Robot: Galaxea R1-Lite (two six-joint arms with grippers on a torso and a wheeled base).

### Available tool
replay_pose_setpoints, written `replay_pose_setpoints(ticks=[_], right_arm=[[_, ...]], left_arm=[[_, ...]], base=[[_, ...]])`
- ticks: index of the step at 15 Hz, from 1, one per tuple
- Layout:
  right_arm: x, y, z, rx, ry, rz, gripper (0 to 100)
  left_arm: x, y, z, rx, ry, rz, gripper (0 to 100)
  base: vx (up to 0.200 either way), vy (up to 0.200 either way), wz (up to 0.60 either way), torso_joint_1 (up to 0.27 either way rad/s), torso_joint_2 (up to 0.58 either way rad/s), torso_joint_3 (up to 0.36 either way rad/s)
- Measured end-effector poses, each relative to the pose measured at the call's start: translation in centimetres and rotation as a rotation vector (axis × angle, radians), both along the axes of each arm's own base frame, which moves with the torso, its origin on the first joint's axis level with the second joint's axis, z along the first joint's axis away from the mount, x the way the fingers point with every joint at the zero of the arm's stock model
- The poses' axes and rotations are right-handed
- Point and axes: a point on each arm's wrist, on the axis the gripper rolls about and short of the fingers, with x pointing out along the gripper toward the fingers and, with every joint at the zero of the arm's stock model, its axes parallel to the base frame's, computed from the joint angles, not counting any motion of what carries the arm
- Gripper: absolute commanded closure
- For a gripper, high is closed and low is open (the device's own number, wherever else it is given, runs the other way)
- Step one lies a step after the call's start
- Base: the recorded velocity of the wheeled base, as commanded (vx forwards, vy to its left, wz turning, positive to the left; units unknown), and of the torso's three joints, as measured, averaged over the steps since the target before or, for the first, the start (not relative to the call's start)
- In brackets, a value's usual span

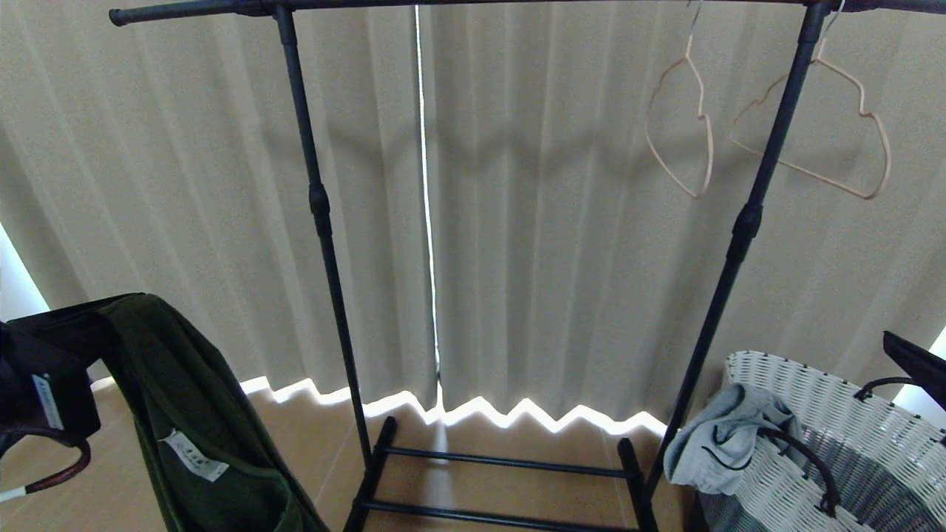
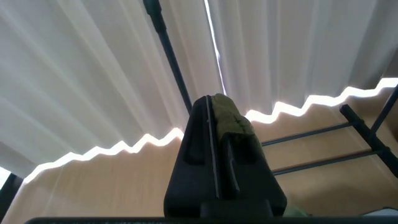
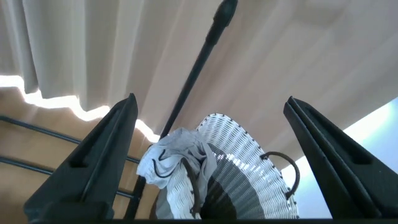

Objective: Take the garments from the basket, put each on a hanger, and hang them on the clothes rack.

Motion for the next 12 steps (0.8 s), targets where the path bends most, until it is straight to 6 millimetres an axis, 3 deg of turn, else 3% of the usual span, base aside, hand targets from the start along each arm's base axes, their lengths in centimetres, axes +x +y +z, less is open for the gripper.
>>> replay_pose_setpoints(ticks=[12], right_arm=[[-0.72,-0.17,0.27,0.002,-0.027,-0.008,0]], left_arm=[[-0.26,0.32,-0.67,0.043,0.007,0.012,100]], base=[[0.000,0.000,0.00,0.003,-0.01,-0.002]])
